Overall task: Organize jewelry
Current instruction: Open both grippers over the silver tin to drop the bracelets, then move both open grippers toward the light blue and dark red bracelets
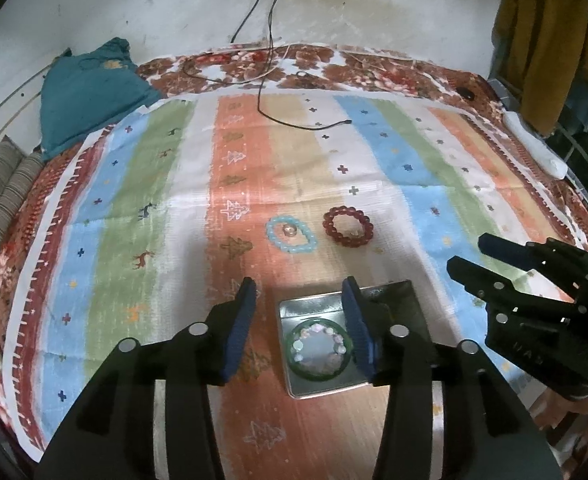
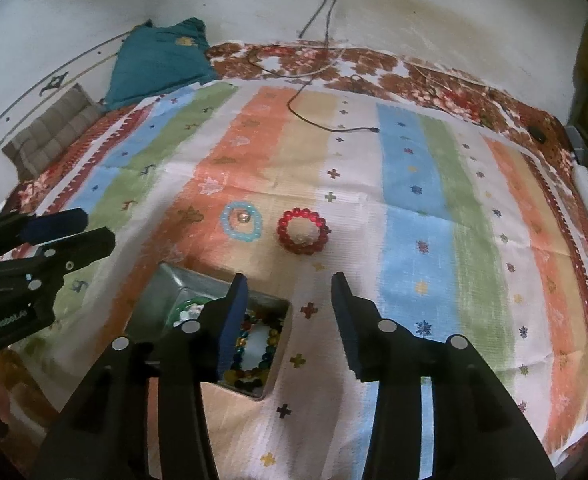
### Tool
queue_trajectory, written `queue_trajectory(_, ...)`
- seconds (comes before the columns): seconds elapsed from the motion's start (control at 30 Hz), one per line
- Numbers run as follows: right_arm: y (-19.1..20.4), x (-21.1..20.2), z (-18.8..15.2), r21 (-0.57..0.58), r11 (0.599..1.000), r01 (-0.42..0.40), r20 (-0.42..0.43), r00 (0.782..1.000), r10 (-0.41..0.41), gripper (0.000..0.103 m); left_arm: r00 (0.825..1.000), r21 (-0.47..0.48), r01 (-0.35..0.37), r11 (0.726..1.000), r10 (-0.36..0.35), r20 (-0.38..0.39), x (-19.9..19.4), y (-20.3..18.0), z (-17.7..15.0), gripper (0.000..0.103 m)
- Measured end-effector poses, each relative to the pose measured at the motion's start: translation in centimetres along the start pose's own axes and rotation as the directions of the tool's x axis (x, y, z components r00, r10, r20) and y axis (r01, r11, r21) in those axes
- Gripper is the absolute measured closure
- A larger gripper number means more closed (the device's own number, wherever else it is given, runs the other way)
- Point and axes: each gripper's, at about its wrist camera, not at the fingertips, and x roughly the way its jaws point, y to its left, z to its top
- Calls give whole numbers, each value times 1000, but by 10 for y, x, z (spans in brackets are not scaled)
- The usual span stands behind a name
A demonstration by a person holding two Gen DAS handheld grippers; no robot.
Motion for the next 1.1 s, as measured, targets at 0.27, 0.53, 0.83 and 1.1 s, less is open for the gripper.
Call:
queue_trajectory(0.27,-4,8,5,6,1000,16,-18,1000,-16,41,1000,7,-16,1000,16,-22,14,-2,5,42)
queue_trajectory(0.53,-13,22,12,26,999,33,-45,998,-31,34,997,32,-48,998,50,-55,34,-2,15,40)
queue_trajectory(0.83,-23,48,20,30,998,51,-96,994,-48,26,993,24,-67,997,69,-92,53,9,28,34)
queue_trajectory(1.1,-27,68,27,20,998,63,-124,990,-60,21,983,40,-103,994,108,-147,84,18,36,34)
